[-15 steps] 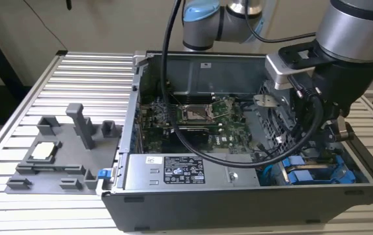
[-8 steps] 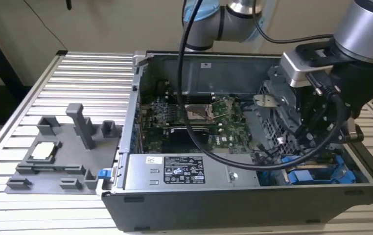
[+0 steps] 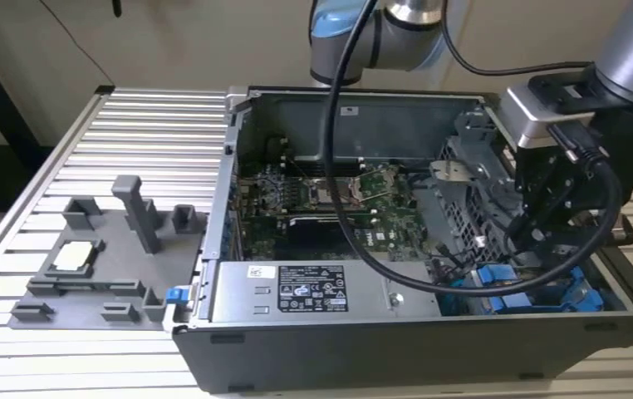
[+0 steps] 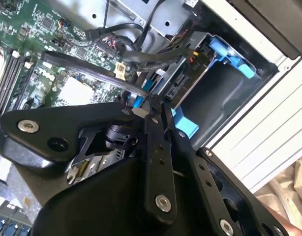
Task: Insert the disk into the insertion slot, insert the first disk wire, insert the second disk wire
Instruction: 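Insert the second disk wire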
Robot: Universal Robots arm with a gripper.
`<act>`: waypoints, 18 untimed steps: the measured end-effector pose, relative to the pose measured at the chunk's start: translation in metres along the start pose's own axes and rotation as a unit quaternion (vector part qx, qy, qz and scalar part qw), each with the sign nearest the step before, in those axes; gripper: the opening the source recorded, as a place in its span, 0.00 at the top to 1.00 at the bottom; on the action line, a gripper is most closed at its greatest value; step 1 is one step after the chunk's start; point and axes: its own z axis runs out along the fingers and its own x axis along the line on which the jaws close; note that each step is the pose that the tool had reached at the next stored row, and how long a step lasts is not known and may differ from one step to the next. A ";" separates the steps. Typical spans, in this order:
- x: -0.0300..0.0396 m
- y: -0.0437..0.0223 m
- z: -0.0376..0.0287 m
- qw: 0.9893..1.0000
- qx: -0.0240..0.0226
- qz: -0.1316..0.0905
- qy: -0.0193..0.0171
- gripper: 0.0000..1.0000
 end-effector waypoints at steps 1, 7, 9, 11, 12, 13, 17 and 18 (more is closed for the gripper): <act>0.0015 -0.0005 0.0001 1.000 0.000 0.000 0.000 0.84; 0.0149 -0.0025 0.0000 1.000 -0.002 0.000 -0.001 0.84; 0.0203 -0.0029 -0.0004 1.000 -0.003 0.001 -0.001 0.84; 0.0243 -0.0032 -0.0004 1.000 -0.004 0.001 -0.001 0.84; 0.0247 -0.0032 -0.0004 1.000 -0.004 0.002 -0.002 0.84; 0.0248 -0.0032 -0.0001 1.000 -0.003 0.003 -0.007 0.84; 0.0251 -0.0033 0.0009 0.999 -0.002 0.008 -0.031 0.84; 0.0256 -0.0036 0.0011 0.999 -0.001 0.009 -0.033 0.84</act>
